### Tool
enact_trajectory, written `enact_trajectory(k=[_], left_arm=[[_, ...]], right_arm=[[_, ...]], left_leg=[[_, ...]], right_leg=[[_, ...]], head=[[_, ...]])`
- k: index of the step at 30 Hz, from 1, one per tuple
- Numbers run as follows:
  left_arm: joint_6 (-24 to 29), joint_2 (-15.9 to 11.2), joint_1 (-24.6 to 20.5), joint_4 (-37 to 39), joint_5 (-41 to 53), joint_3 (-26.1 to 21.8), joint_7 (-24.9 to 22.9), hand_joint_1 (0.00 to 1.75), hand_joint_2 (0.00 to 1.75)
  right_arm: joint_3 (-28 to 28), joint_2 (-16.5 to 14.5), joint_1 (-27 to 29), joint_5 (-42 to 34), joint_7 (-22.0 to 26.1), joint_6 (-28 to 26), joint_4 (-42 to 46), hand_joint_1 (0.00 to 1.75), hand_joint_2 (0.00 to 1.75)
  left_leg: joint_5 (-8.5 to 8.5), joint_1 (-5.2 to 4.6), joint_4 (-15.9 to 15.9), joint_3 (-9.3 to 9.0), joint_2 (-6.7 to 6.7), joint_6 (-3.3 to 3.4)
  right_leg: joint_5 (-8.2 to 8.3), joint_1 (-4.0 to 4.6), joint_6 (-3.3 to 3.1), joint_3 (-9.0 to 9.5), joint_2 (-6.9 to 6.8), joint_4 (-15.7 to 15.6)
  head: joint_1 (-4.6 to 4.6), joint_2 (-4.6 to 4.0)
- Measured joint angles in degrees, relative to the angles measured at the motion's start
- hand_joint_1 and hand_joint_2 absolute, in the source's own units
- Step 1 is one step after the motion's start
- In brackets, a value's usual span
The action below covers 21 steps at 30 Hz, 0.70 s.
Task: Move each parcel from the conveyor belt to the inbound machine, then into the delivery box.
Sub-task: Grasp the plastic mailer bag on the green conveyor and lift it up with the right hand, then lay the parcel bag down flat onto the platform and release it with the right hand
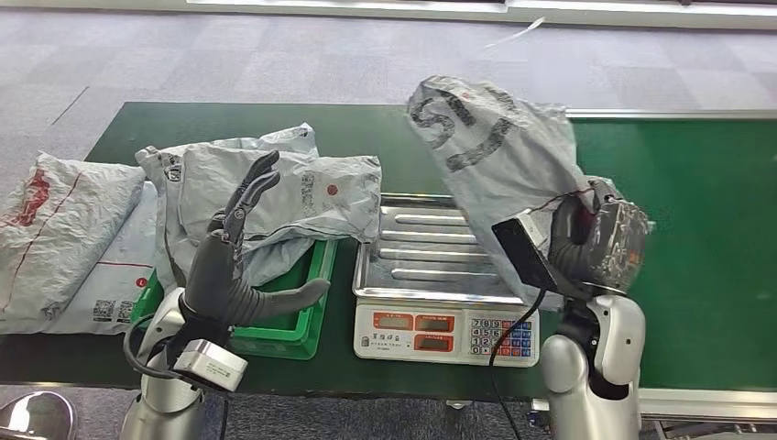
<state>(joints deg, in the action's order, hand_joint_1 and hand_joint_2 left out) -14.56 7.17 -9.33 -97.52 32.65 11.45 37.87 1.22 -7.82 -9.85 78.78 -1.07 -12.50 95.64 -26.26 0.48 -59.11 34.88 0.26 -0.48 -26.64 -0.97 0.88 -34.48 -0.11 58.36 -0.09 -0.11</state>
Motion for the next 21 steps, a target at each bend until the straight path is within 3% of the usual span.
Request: enact_trajectory(k=[9, 15, 16, 19, 20, 21], left_arm=[[0.1, -0.4, -0.8, 1.4, -0.1, 0.0, 0.1, 0.00, 1.75], [0.3, -0.5, -0.9, 1.7, -0.3, 0.0, -0.5, 0.00, 1.75], [0.4, -0.6, -0.9, 1.7, -0.3, 0.0, -0.6, 0.00, 1.75], [0.7, -0.8, -0.7, 1.7, -0.6, 0.0, -0.7, 0.00, 1.75], [0.9, -0.8, -0.6, 1.7, -0.6, 0.0, -0.8, 0.00, 1.75], [0.9, -0.8, -0.6, 1.7, -0.7, 0.0, -0.9, 0.00, 1.75]], right_arm=[[5.5, 0.6, -1.0, -0.2, -0.1, 2.2, -3.5, 1.75, 1.75], [10.2, 0.6, -2.9, -1.1, -0.7, 1.8, -10.5, 1.75, 1.75], [10.8, 0.6, -3.2, -1.4, -0.9, 1.5, -11.4, 1.68, 1.75], [11.8, 0.9, -3.9, -2.0, -1.3, 1.0, -13.3, 0.37, 1.75], [11.9, 1.0, -4.0, -2.0, -1.7, 0.9, -13.8, 0.00, 1.31], [12.1, 1.1, -4.1, -2.0, -2.2, 0.9, -14.2, 0.00, 0.87]], left_leg=[[-0.06, 0.00, 0.0, 0.08, -0.02, 0.00], [-0.04, 0.01, 0.0, 0.06, 0.00, -0.02], [-0.03, 0.01, 0.0, 0.07, -0.01, -0.02], [-0.03, 0.01, 0.0, 0.07, -0.01, -0.02], [-0.03, 0.01, 0.0, 0.07, -0.01, -0.02], [-0.03, 0.01, 0.0, 0.07, -0.01, -0.02]], right_leg=[[-0.04, 0.00, -0.02, -0.03, 0.00, 0.0], [-0.04, 0.01, -0.02, -0.05, 0.00, 0.0], [-0.04, 0.01, -0.02, -0.05, -0.01, 0.0], [-0.04, 0.01, -0.03, -0.05, 0.00, 0.0], [-0.04, 0.01, -0.03, -0.05, 0.00, 0.0], [-0.04, 0.00, -0.03, -0.05, -0.01, 0.0]], head=[[0.00, 0.00], [0.00, 0.00], [0.00, 0.00], [0.00, 0.00], [0.00, 0.00], [0.00, 0.00]])
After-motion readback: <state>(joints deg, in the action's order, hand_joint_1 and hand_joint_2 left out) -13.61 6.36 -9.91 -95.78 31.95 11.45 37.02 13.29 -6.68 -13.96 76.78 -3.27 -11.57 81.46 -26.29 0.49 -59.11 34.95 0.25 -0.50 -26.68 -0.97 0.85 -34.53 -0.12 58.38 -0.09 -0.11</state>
